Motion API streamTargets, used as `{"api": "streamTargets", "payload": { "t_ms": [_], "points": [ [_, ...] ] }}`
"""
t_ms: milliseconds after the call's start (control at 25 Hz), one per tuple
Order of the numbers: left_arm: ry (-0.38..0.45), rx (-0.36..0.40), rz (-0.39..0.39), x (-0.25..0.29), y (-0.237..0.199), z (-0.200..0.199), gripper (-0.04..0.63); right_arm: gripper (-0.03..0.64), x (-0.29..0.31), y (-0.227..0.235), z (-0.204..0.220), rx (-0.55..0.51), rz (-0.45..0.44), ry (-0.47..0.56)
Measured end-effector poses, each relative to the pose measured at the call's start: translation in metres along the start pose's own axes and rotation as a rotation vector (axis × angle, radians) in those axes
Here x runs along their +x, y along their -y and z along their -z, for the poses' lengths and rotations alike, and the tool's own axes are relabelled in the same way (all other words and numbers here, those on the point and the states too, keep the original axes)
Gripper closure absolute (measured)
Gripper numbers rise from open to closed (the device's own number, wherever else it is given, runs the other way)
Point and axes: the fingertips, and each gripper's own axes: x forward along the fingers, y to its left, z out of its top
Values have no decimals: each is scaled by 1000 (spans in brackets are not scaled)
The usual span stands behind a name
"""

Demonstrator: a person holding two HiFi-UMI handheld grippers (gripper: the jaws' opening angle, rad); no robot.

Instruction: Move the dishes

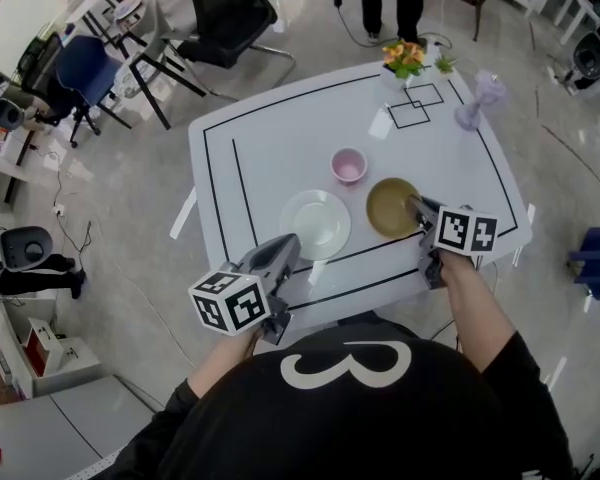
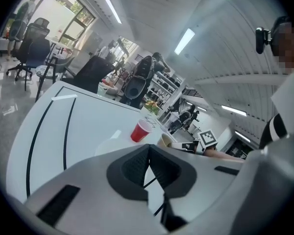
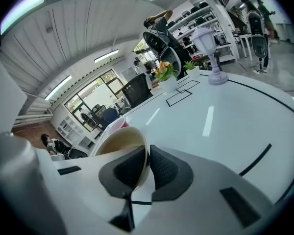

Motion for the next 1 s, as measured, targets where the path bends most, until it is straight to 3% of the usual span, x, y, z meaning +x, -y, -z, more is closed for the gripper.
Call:
{"api": "streamTargets", "payload": {
  "t_ms": [640, 720, 800, 1000],
  "points": [
    [-13, 1, 0, 6, -14, -6, 593, 569, 12, 42, 2, 35, 119, -7],
    [-10, 3, 3, 5, -15, -6, 593, 530, 9, 44, 0, 12, 144, 9],
    [-7, 6, 6, 3, -14, -6, 592, 442, 5, 45, -3, -15, 166, 27],
    [10, 16, 16, -6, -10, -7, 593, 386, -11, 34, -16, -75, 176, 101]
  ]
}}
